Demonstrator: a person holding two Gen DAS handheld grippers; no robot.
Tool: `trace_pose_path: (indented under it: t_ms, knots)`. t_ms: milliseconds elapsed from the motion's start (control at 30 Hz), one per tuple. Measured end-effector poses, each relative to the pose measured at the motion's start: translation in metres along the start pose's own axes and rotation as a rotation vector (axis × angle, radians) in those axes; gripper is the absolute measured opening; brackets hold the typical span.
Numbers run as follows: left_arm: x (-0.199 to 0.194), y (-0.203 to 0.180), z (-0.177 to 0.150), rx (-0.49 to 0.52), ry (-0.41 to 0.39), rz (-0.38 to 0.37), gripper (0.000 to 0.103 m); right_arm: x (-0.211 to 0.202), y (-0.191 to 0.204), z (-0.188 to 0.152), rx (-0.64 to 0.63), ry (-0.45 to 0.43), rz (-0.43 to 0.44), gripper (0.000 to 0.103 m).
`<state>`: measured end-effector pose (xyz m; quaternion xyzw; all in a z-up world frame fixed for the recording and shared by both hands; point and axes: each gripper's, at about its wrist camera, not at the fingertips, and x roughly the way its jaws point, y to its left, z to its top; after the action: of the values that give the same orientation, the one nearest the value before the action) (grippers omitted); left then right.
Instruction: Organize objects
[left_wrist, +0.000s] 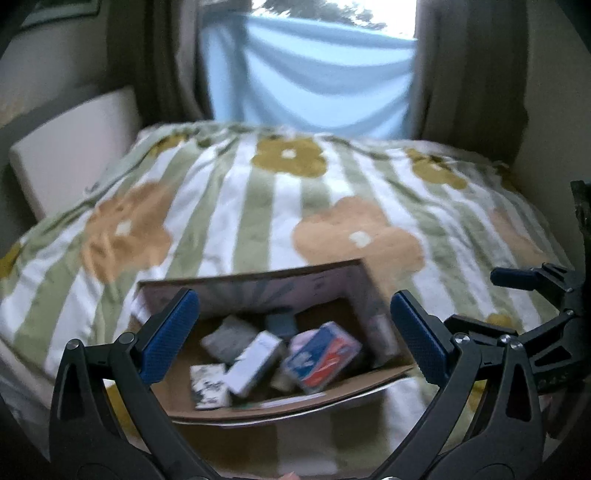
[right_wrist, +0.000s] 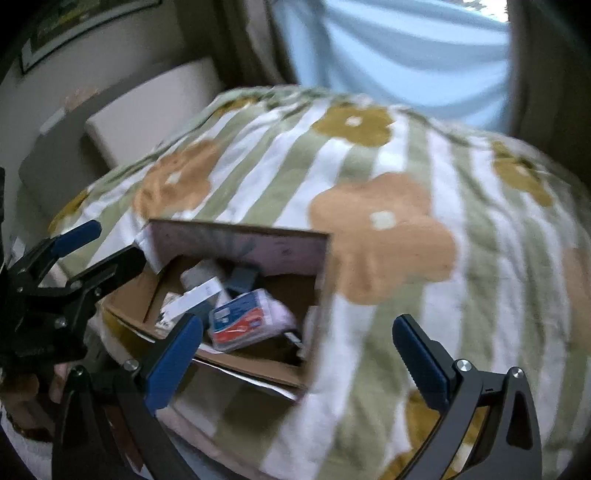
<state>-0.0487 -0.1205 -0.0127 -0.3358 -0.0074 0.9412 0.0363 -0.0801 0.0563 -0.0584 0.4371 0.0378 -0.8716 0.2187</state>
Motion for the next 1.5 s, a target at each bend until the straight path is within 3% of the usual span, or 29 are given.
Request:
trace_pose_path:
  t_ms: [267,500,733,1500]
  knots:
    - [-0.016,-0.072,0.003,0.076,-0.070,-0.022,0.103,-0.068,-0.054,-0.021,0.110,-0.105,-0.201,0.103]
    - [-0.021,-0.110,-0.018,0.114,-0.085,-0.010,0.103,-0.098,-0.098,-0.056,0.206,-0.141,-0.288,0.103]
    - [-0.022,-0.119,-0.027,0.080,-0.090,-0.042,0.103,-0.110,-0.111,-0.078,0.223,-0.181,-0.327,0.103]
    - [-0.030,-0.117,-0.027,0.055,-0.095,-0.067,0.103,-0.117,-0.115,-0.077,0.226,-0.218,-0.366,0.103]
